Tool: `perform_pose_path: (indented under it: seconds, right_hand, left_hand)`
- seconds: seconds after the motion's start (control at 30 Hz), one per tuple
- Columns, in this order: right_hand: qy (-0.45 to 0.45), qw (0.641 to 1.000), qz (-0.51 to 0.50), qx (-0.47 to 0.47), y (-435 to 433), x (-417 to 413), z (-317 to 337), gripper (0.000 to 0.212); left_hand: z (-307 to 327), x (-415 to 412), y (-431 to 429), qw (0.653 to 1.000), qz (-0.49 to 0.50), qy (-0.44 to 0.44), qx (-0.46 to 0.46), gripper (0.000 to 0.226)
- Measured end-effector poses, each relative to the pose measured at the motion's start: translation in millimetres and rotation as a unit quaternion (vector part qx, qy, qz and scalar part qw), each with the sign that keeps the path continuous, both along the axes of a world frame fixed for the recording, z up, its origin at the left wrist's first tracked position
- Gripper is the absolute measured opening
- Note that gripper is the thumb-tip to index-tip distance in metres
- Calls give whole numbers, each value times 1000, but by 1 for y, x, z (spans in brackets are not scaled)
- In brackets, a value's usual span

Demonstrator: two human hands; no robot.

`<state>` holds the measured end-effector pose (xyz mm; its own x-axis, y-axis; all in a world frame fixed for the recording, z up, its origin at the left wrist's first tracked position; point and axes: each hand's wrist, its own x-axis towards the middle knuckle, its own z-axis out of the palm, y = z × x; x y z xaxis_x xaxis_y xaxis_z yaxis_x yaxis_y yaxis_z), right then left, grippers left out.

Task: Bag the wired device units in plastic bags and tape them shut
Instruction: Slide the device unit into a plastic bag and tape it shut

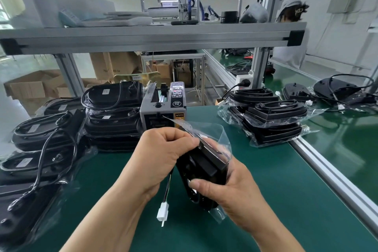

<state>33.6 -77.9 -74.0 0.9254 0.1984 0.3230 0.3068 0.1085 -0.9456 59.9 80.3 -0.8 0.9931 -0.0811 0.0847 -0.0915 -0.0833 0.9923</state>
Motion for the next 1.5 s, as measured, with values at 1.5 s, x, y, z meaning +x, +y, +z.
perform_pose_path:
  seconds: [1.5]
  right_hand:
    - [-18,999,-8,-33,0,-3,1,70]
  left_hand:
    - [-24,6,-6,985,115,-91,95,32]
